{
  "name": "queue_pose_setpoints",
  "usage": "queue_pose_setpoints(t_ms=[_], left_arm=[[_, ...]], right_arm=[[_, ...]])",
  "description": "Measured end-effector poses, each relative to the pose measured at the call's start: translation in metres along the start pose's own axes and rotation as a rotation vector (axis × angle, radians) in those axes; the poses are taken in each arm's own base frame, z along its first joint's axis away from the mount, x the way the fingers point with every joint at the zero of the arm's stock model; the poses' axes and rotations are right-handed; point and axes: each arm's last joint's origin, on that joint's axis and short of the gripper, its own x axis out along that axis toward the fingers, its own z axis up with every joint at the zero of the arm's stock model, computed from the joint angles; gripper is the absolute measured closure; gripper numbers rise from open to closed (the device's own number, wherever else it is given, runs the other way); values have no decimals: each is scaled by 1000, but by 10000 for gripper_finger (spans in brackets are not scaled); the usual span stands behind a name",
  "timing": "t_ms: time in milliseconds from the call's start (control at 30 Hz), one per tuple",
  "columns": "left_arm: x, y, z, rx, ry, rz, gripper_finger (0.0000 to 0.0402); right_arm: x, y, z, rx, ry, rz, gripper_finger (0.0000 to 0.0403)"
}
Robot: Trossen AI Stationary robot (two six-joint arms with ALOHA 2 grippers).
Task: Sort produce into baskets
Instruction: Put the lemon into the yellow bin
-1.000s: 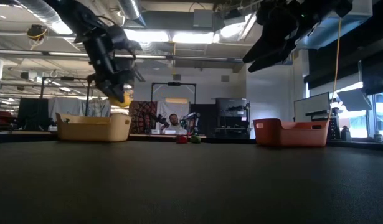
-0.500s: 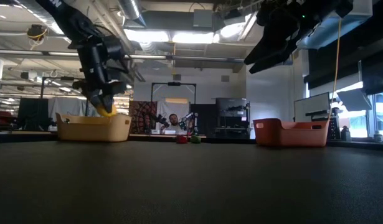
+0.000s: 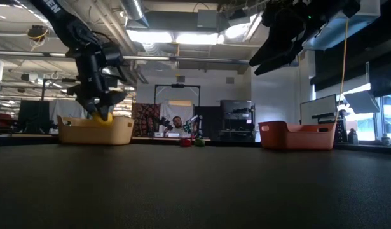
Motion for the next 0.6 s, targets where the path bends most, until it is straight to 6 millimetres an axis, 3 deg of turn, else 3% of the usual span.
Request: queue_pose_setpoints(t_ms=[600], left_arm=[[10, 0, -7, -8, -39, -13, 195]], right_arm=[[0, 0, 0, 0, -1, -1, 84]])
